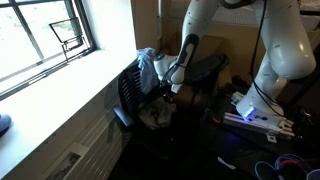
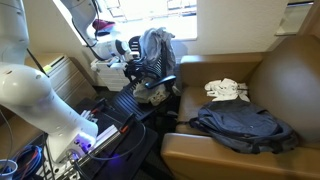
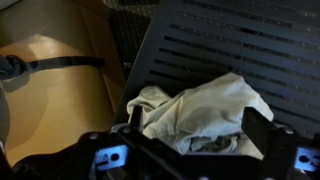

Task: Pick up the brown clothing from the black chair and put it on the brown chair

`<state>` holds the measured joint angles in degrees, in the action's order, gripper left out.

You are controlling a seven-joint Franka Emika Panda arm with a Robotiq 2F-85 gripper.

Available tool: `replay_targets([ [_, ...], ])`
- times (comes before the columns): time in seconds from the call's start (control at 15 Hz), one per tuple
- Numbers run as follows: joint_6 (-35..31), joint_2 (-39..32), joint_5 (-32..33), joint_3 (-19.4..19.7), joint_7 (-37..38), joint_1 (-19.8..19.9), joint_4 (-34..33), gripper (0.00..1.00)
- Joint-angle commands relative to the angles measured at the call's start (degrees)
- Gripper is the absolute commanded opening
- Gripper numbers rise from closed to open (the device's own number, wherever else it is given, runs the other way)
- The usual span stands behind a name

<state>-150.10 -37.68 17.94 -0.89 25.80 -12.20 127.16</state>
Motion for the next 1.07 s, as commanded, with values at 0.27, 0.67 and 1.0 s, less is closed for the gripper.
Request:
replay_targets([
  [0.27, 11.33, -11.03, -1.24, 4.15, -5.94, -5.06, -9.90, 1.00],
  [0.67, 5.05, -16.40, -6.04, 3.36, -2.19, -5.04, -15.15, 1.00],
  [1.0, -8.71, -23.26, -10.64, 6.29, 2.18, -9.23, -18.70, 1.00],
])
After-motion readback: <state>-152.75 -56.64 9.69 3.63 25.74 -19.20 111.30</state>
